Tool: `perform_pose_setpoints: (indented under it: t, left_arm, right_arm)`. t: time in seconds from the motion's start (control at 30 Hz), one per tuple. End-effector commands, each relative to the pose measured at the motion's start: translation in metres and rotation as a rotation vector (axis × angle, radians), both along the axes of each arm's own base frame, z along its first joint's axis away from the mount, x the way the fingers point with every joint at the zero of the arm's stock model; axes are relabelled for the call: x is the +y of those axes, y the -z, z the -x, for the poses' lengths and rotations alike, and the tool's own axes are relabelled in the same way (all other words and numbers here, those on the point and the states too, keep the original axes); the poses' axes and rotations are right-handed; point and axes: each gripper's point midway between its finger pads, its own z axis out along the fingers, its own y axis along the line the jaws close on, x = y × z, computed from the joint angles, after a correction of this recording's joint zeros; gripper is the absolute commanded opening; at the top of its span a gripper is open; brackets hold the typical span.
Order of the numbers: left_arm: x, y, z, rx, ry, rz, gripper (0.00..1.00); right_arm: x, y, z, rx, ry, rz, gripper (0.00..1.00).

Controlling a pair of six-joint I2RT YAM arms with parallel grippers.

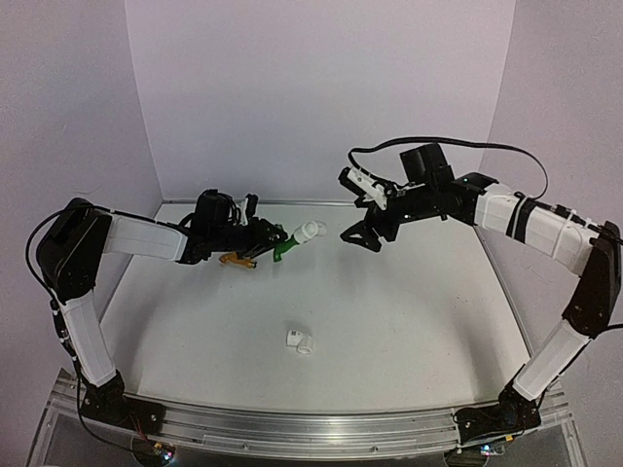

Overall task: Install the water faucets
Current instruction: Screw the water faucet onto the adaptor.

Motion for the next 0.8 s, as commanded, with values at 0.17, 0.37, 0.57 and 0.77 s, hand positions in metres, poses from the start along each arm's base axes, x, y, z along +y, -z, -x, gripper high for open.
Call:
perform_pose_setpoints:
  t: [0.17,0.37,0.57,0.77]
  left_arm:
    - [-0.011,-0.044,0.015,-0.044,0.132,0.055,0.0]
    - [-0.011,-0.046,0.015,-0.054,0.139,0.045,0.0]
    - [-0.012,-0.05,0.015,-0.07,0.144,0.037,0.0]
    - [-0.012,-0.051,0.015,-0.075,0.149,0.031,0.0]
  right_arm:
    - [0.021,-0.004,0.028,-0.167,-0.452,0.136,0.84]
    - [0.048,0.013,0.027,-0.136,-0.49,0.143,0.89]
    - [0.069,0.024,0.015,-0.109,-0.464,0.135,0.9]
    - [0.078,0.034,0.006,-0.115,-0.431,0.152,0.9]
